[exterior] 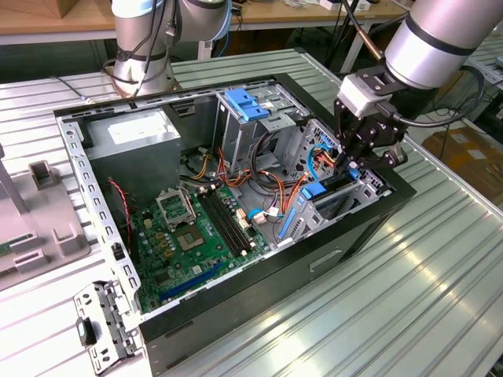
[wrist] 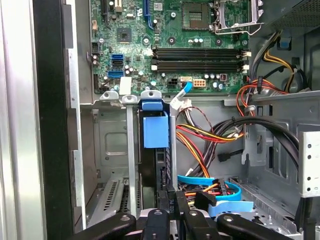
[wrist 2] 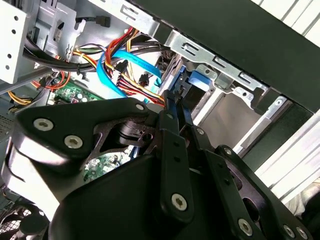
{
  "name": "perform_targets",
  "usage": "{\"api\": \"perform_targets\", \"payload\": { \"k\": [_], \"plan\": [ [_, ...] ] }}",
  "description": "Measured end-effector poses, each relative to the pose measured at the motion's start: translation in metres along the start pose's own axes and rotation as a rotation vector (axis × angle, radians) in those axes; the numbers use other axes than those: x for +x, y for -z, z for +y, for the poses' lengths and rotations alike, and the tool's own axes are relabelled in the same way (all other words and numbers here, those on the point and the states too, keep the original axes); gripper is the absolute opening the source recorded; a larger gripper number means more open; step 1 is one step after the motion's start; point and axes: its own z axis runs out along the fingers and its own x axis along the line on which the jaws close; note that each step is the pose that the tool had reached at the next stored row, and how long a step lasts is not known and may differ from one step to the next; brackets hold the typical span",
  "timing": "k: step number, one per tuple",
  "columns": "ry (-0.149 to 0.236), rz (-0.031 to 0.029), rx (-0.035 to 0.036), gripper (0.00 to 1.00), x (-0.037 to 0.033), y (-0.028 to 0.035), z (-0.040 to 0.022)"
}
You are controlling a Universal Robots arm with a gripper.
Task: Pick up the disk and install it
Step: 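Insert the first disk wire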
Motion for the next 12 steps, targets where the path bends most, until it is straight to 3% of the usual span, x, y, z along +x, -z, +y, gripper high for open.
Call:
{"api": "perform_targets", "payload": {
  "k": [7,12],
  "plan": [
    [0.000,-0.0008,0.0000,0.18,0.0117,0.0008,-0.0006],
    [0.000,-0.0008,0.0000,0.18,0.0159,0.0011,-0.0007]
  ]
}}
